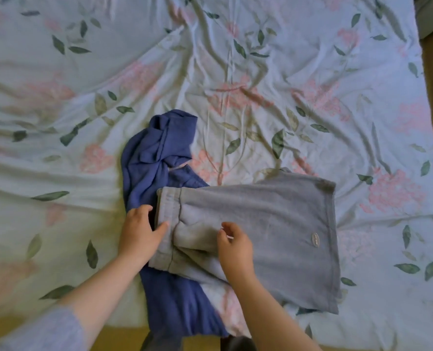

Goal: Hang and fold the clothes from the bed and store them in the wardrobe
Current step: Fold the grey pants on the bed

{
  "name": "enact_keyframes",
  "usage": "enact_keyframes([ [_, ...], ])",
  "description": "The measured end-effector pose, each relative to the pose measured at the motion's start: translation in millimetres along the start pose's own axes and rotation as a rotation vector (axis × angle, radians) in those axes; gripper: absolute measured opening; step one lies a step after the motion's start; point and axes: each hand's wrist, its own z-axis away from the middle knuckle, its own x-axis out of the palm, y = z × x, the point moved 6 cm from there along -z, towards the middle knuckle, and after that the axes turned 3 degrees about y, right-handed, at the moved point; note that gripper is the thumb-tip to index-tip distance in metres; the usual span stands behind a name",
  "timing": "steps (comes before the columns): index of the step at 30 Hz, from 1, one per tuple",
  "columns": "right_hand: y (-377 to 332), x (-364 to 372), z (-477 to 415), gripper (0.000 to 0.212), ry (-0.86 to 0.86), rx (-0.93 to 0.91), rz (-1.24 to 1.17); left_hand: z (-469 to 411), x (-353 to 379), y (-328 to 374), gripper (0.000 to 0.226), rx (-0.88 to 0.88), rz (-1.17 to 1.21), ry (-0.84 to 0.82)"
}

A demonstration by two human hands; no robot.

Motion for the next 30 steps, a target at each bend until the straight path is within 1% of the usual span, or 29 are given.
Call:
enact_keyframes([
  [3,8.5,13.3,-0.4,0.035,0.065,0.066,-0.054,1.1,13.7,-21.8,0.076,-0.126,0.072,-0.079],
  [5,14.6,19.7,-2.0,0.028,0.066,0.096,-0.06,4.2,26.2,-31.7,0.081,-0.226,0.136,-0.164],
  [7,17.9,26.6,-2.7,0.015,0.008,0.116,-0.053,8.3,37.5,-37.3,0.072,-0.293,0.19,-0.235],
  [9,19.1,29.9,-3.0,0.018,-0.015,0.12,-0.069,10.0,41.3,-39.8,0.056,-0.303,0.219,-0.243],
  [13,27.3,17.8,0.7,0.03,0.111,0.118,-0.093,9.1,37.4,-38.1,0.036,-0.263,0.3,-0.242],
  [14,29.4,18.3,1.7,0.03,0.09,0.135,-0.089,9.4,36.2,-35.9,0.032,-0.243,0.316,-0.256],
  [16,32.8,20.9,1.5,0.043,0.007,0.195,-0.099,11.9,35.7,-28.8,0.021,-0.197,0.355,-0.313],
  [18,32.4,18.8,-2.0,0.047,-0.021,0.248,-0.18,16.8,35.1,-19.1,0.008,-0.171,0.431,-0.385],
  [20,32.1,9.3,-4.4,0.045,0.012,0.293,-0.296,24.0,32.5,-5.3,0.01,-0.156,0.516,-0.441],
  [23,35.5,-14.9,2.1,0.043,0.054,0.331,-0.417,35.9,24.4,20.1,0.013,-0.099,0.565,-0.454],
  [30,46.8,-98.4,30.7,0.034,0.155,0.308,-0.516,68.1,7.0,86.5,0.019,0.062,0.528,-0.442],
])
